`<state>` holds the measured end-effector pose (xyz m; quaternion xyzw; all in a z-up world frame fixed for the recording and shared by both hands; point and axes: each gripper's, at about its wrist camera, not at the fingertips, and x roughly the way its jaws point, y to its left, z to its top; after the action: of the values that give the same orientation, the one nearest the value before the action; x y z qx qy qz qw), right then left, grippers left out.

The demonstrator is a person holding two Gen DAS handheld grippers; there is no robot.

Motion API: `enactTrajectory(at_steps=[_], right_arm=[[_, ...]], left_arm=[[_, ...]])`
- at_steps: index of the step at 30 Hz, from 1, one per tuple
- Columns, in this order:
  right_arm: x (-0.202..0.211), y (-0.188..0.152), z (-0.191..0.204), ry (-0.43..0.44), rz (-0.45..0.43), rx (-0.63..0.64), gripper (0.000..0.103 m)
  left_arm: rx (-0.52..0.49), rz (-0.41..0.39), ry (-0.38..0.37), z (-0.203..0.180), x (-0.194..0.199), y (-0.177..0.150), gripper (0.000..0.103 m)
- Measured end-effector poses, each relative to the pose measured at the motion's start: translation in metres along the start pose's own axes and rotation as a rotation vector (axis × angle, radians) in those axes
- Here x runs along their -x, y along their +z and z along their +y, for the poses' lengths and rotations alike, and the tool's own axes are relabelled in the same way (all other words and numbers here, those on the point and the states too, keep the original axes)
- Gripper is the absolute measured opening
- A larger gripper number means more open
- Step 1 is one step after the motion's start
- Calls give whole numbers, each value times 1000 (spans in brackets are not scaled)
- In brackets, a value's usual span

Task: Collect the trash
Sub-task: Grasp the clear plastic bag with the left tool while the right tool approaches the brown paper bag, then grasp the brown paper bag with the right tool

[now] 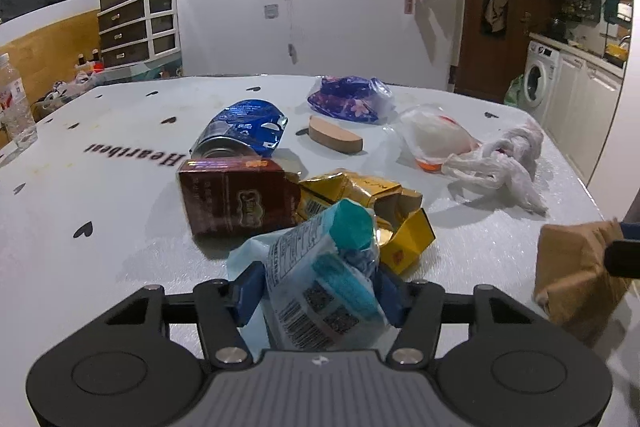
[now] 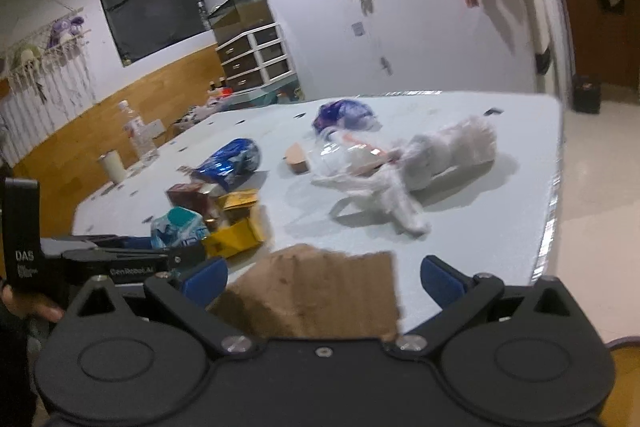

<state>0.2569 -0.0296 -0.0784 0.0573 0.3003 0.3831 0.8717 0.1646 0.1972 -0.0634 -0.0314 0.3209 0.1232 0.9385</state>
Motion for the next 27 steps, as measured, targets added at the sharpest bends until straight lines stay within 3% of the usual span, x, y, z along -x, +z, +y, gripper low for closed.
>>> enactTrajectory(at_steps=[8, 15, 21, 27], right_arm=[[17, -28, 45, 121, 63, 40, 103], [40, -56, 92, 208, 159, 151, 103], [54, -48, 106, 62, 126, 265, 103], [36, -27, 103, -73, 54, 314, 103]], left_arm=[[-1, -34, -21, 12, 25, -21, 54], [-7, -59, -29, 18, 49, -37, 52], [-4, -92, -34, 20, 71, -47, 52], [7, -118, -40, 17, 87, -52, 52]])
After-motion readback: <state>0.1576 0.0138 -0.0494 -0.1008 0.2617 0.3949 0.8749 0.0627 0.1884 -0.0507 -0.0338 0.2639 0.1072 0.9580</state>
